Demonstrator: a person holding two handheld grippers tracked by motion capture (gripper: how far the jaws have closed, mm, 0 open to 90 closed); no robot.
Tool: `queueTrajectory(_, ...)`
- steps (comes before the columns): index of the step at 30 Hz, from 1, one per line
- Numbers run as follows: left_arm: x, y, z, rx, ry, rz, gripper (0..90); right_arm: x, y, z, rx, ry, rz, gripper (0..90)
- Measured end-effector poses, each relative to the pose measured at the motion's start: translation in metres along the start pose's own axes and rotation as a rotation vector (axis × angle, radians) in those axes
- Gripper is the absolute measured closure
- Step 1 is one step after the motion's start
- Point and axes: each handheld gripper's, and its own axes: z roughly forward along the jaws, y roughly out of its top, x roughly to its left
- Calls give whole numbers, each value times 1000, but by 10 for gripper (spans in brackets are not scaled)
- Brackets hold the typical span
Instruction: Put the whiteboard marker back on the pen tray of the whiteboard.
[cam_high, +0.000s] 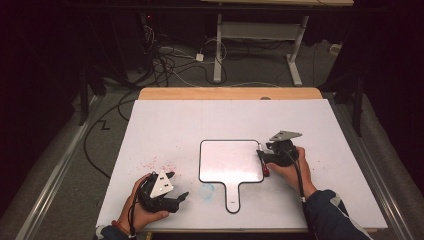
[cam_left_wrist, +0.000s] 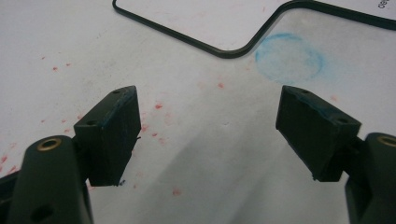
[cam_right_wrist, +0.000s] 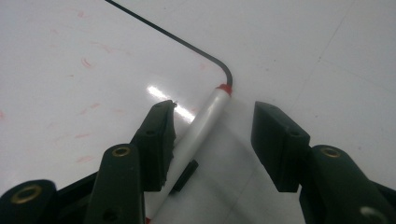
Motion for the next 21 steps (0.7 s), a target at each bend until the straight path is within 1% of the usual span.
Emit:
queueTrajectory(3,0,0,0,0,1,-2,210,-1,0,-2,-10,3,-1,494)
queueTrajectory(5,1,0,0,-1,1,-3,210,0,1,-5,-36,11,-3,484)
queueTrajectory(6,1,0,0,-2,2,-3,210,0,3,-8,-50,8,-18,473)
queueTrajectory(8,1,0,0,-2,2,-4,210,1,6,-15,-85,5,-45,456)
queueTrajectory(9,1,0,-1,-2,2,-4,210,3,6,-20,-97,1,-48,450)
queueTrajectory(13,1,0,-1,-4,4,-9,210,5,8,-38,-164,26,-93,418)
queueTrajectory(16,1,0,0,-3,8,-11,210,6,8,-52,-212,28,-139,402)
queueTrajectory(21,2,0,-1,-6,14,-14,210,5,4,-70,-250,35,-148,376)
